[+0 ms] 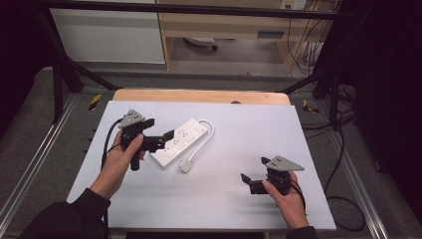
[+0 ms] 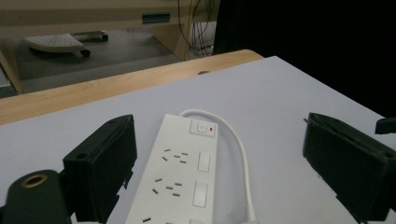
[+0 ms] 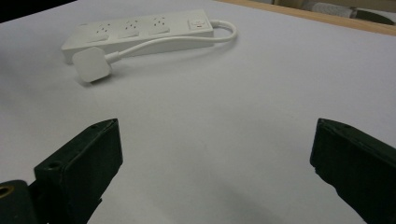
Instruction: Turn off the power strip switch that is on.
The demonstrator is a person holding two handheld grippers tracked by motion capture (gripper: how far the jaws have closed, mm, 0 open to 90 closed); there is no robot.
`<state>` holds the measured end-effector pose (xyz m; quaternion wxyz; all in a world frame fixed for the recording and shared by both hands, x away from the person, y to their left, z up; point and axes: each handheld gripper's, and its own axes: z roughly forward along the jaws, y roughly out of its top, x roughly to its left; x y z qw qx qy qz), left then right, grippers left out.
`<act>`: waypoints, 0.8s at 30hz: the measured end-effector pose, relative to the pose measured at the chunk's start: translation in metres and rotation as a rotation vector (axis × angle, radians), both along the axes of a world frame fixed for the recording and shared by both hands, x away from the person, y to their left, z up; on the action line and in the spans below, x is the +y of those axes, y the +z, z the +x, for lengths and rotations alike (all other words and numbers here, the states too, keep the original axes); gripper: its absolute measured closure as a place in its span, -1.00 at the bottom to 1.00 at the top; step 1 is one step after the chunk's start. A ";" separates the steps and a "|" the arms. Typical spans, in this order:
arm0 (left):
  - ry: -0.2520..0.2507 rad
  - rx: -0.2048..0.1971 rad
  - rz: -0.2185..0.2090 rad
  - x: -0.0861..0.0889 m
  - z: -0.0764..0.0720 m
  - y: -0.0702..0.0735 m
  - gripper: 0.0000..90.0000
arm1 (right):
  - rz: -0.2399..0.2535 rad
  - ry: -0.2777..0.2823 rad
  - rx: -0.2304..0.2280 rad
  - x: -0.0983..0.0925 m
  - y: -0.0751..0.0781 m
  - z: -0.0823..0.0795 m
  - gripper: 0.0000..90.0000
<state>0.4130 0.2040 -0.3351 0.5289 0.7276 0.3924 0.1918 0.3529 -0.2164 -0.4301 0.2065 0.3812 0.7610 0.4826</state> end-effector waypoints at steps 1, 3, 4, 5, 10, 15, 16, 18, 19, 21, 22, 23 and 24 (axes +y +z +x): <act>0.004 -0.003 -0.004 0.001 -0.003 0.001 -0.80 | 0.003 -0.005 -0.001 -0.001 0.000 0.000 -0.94; 0.006 -0.007 -0.003 0.004 -0.008 0.002 -0.80 | -0.002 -0.011 -0.007 -0.003 0.001 -0.001 -0.94; 0.010 -0.009 -0.001 0.005 -0.011 0.003 -0.80 | -0.004 -0.015 -0.010 -0.004 0.002 -0.001 -0.94; 0.010 -0.012 -0.001 0.006 -0.014 0.003 -0.80 | -0.003 -0.018 -0.015 -0.006 0.002 -0.001 -0.94; 0.026 -0.021 -0.024 0.020 -0.033 0.006 -0.80 | 0.012 -0.046 -0.041 -0.012 0.006 0.002 -0.93; 0.051 -0.026 -0.042 0.036 -0.052 -0.002 -0.80 | 0.003 -0.047 -0.025 -0.011 0.003 0.008 -0.92; 0.054 -0.021 -0.044 0.039 -0.055 -0.006 -0.80 | -0.001 -0.044 -0.022 -0.011 0.002 0.008 -0.92; 0.061 -0.008 -0.057 0.044 -0.061 -0.014 -0.80 | -0.003 -0.046 -0.015 -0.012 0.000 0.008 -0.92; 0.060 -0.004 -0.054 0.046 -0.064 -0.018 -0.80 | -0.006 -0.047 -0.014 -0.013 0.000 0.008 -0.92; 0.067 0.000 -0.051 0.049 -0.068 -0.025 -0.80 | -0.005 -0.051 -0.014 -0.014 0.000 0.007 -0.91; 0.069 0.000 -0.051 0.050 -0.070 -0.028 -0.80 | -0.007 -0.050 -0.021 -0.015 0.000 0.007 -0.91; 0.074 -0.001 -0.050 0.052 -0.073 -0.032 -0.80 | -0.007 -0.051 -0.022 -0.015 0.001 0.007 -0.91; 0.083 0.003 -0.048 0.053 -0.075 -0.036 -0.80 | -0.006 -0.056 -0.024 -0.016 0.001 0.007 -0.91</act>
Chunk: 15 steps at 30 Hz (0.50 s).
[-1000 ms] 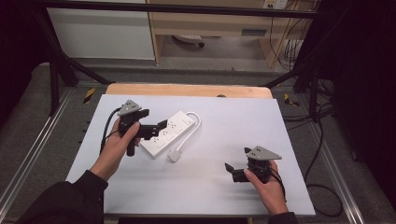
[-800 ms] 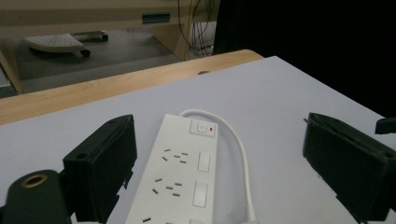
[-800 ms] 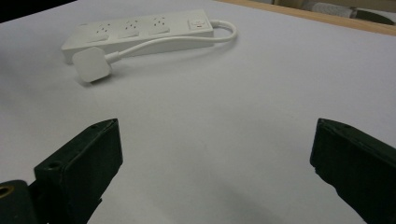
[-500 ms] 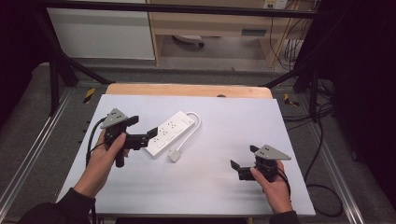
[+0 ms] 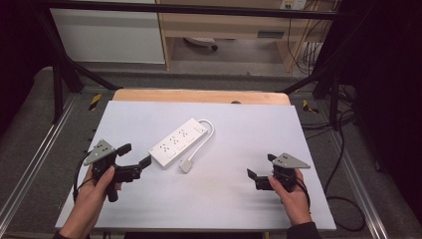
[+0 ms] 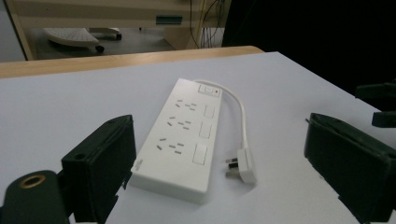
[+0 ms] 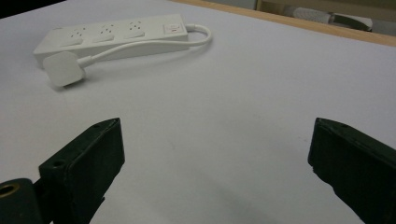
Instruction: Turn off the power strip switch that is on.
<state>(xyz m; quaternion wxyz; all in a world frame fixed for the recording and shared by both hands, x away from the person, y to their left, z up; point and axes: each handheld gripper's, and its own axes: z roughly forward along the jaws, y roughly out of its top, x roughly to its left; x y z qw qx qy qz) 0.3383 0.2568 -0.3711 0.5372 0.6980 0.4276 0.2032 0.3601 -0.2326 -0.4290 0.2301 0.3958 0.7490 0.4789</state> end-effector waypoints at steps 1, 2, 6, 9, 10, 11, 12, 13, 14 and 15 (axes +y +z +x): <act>0.006 0.004 -0.001 0.001 -0.002 -0.004 -0.80 | 0.003 -0.004 0.002 -0.001 0.000 0.000 -0.90; 0.007 0.007 0.000 0.002 -0.005 -0.008 -0.80 | 0.000 -0.011 -0.004 -0.001 0.000 0.001 -0.90; 0.019 0.030 0.004 0.007 -0.014 -0.024 -0.80 | -0.020 -0.044 0.005 -0.004 -0.003 0.004 -0.90; 0.020 0.038 0.032 0.010 -0.019 -0.034 -0.80 | -0.024 -0.074 0.011 -0.007 -0.004 0.004 -0.90; 0.023 0.037 0.047 0.011 -0.021 -0.037 -0.80 | -0.028 -0.081 0.014 -0.007 -0.004 0.004 -0.90; 0.023 0.038 0.050 0.012 -0.022 -0.039 -0.80 | -0.029 -0.085 0.017 -0.007 -0.004 0.004 -0.90; 0.025 0.039 0.052 0.013 -0.022 -0.041 -0.80 | -0.028 -0.090 0.021 -0.007 -0.005 0.004 -0.90; 0.027 0.044 0.057 0.015 -0.023 -0.044 -0.80 | -0.034 -0.094 0.019 -0.007 -0.005 0.004 -0.90; 0.029 0.053 0.052 0.016 -0.024 -0.046 -0.80 | -0.038 -0.095 0.027 -0.007 -0.006 0.005 -0.91; 0.032 0.063 0.049 0.016 -0.025 -0.047 -0.80 | -0.046 -0.095 0.030 -0.006 -0.007 0.005 -0.91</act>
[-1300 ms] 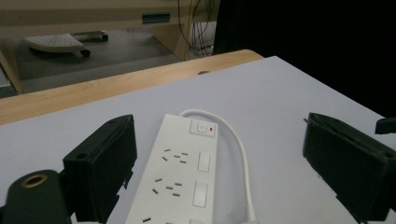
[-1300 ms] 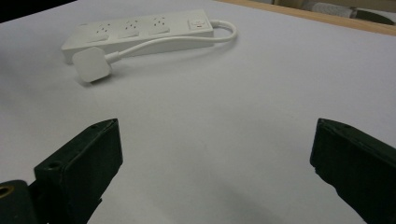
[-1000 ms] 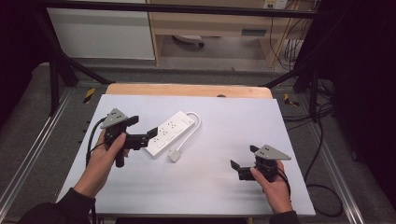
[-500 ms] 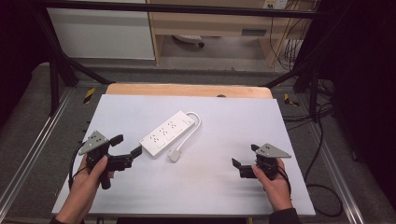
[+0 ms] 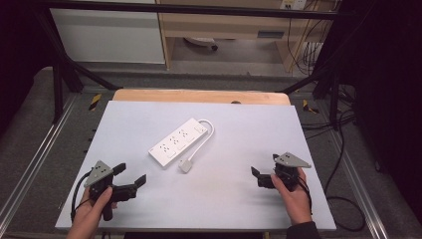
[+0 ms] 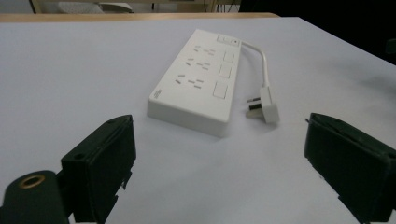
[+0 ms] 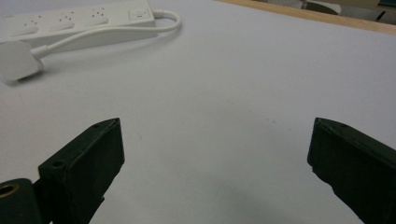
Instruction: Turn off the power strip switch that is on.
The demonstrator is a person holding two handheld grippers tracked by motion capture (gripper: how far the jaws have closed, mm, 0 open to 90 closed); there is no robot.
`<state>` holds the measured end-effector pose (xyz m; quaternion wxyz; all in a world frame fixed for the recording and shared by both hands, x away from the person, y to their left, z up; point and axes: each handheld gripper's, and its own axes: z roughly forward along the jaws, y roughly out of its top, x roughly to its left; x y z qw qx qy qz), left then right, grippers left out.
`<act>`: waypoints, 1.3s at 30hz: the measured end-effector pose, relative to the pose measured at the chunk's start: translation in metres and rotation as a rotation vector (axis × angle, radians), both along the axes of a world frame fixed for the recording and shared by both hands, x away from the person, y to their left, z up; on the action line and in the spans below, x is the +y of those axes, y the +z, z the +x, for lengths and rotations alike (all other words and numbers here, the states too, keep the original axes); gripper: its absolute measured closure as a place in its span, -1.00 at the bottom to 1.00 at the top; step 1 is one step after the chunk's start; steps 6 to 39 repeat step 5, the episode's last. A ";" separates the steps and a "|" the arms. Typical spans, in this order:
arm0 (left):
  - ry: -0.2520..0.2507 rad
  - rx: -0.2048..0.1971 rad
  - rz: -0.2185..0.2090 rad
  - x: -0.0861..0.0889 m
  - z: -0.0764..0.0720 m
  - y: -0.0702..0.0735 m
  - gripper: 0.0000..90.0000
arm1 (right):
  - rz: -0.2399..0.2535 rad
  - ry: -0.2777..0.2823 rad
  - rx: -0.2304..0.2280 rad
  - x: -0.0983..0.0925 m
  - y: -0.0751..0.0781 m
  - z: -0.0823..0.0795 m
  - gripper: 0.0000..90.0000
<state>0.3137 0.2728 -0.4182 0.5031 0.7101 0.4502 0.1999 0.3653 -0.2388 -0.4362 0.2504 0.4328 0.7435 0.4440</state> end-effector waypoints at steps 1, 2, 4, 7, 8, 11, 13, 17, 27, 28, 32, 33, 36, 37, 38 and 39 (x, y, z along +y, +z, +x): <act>0.003 0.002 0.009 0.000 -0.001 -0.001 -0.80 | -0.011 -0.003 0.007 0.000 -0.001 0.001 -0.91; -0.001 -0.001 0.025 -0.001 -0.001 -0.001 -0.80 | -0.021 -0.005 0.017 0.001 -0.003 0.001 -0.91; -0.006 -0.004 0.031 -0.003 -0.002 -0.001 -0.80 | -0.035 -0.012 0.036 0.001 -0.007 0.004 -0.92; -0.009 0.001 0.031 -0.003 -0.001 -0.001 -0.80 | -0.042 -0.020 0.053 0.001 -0.009 0.005 -0.92; -0.009 0.001 0.031 -0.003 -0.001 -0.001 -0.80 | -0.042 -0.020 0.053 0.001 -0.009 0.005 -0.92; -0.009 0.001 0.031 -0.003 -0.001 -0.001 -0.80 | -0.042 -0.020 0.053 0.001 -0.009 0.005 -0.92; -0.009 0.001 0.031 -0.003 -0.001 -0.001 -0.80 | -0.042 -0.020 0.053 0.001 -0.009 0.005 -0.92; -0.009 0.001 0.031 -0.003 -0.001 -0.001 -0.80 | -0.042 -0.020 0.053 0.001 -0.009 0.005 -0.92; -0.009 0.001 0.031 -0.003 -0.001 -0.001 -0.80 | -0.042 -0.020 0.053 0.001 -0.009 0.005 -0.92; -0.009 0.001 0.031 -0.003 -0.001 -0.001 -0.80 | -0.042 -0.020 0.053 0.001 -0.009 0.005 -0.92; -0.009 0.001 0.031 -0.003 -0.001 -0.001 -0.80 | -0.042 -0.020 0.053 0.001 -0.009 0.005 -0.92; -0.009 0.001 0.031 -0.003 -0.001 -0.001 -0.80 | -0.042 -0.020 0.053 0.001 -0.009 0.005 -0.92; -0.009 0.001 0.031 -0.003 -0.001 -0.001 -0.80 | -0.042 -0.020 0.053 0.001 -0.009 0.005 -0.92; -0.009 0.001 0.031 -0.003 -0.001 -0.001 -0.80 | -0.042 -0.020 0.053 0.001 -0.009 0.005 -0.92; -0.009 0.001 0.031 -0.003 -0.001 -0.001 -0.80 | -0.042 -0.020 0.053 0.001 -0.009 0.005 -0.92; -0.009 0.001 0.031 -0.003 -0.001 -0.001 -0.80 | -0.042 -0.020 0.053 0.001 -0.009 0.005 -0.92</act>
